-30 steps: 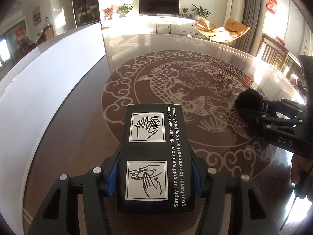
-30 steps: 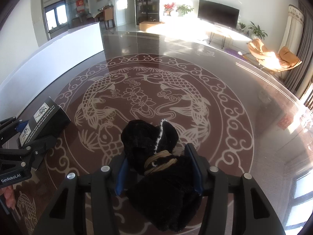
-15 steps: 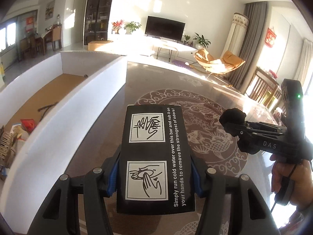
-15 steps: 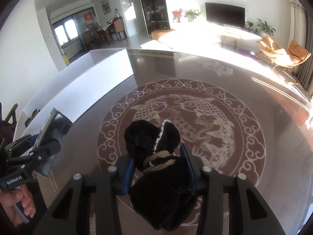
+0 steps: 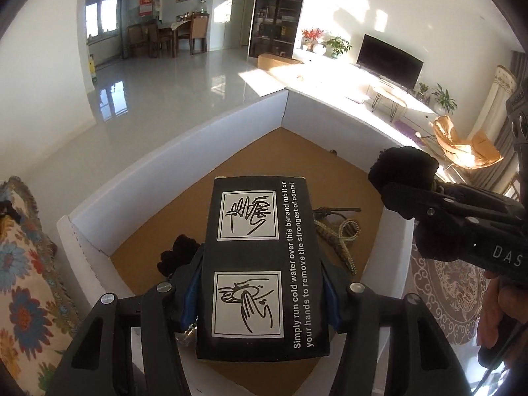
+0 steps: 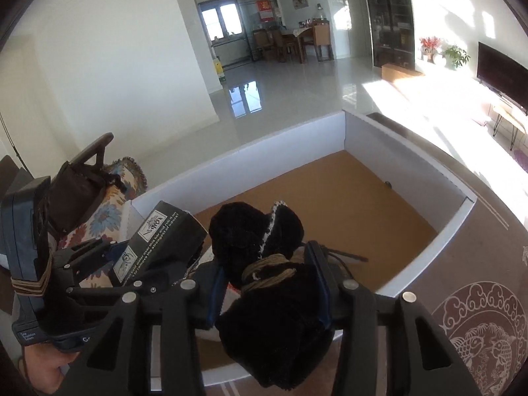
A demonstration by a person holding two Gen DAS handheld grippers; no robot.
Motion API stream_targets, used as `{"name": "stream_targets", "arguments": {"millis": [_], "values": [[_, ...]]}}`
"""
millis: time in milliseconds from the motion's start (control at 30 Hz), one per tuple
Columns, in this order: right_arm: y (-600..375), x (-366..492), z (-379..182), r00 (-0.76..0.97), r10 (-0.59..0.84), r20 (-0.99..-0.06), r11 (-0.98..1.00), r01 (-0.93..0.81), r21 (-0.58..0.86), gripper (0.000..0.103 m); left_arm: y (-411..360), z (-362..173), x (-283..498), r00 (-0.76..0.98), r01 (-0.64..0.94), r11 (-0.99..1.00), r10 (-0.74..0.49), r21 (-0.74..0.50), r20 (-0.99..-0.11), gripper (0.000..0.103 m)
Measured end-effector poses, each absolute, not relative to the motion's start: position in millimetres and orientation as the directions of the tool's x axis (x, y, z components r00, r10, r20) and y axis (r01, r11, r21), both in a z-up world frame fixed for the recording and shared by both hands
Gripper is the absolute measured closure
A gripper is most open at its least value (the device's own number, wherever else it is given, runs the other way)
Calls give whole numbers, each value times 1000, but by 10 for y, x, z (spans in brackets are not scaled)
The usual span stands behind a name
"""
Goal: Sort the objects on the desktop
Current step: 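Open both grippers to drop the box and hat into the bin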
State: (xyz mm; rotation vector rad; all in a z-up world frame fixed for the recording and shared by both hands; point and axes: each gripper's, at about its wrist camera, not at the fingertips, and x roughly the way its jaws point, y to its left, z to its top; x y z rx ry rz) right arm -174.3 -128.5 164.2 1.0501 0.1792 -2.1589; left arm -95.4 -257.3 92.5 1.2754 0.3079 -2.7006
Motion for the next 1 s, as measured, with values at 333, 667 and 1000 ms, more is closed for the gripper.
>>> {"name": "stream_targets", "arguments": {"millis": [333, 667, 1000], "values": [[-1579, -2141, 1142, -265, -391, -882, -772, 617, 157, 13, -2633, 793, -1116, -567, 300, -951, -117, -73, -815, 18], [-1432, -2229, 1582, -303, -219, -928, -781, 624, -19, 7, -2464, 1335, -1051, -532, 404, -915, -240, 6, -812, 17], [-1313, -2166, 1664, -344, -256, -903, -791, 612, -10, 7, -2340, 1593, -837, -565, 501, -856, -438, 131, -700, 0]]}}
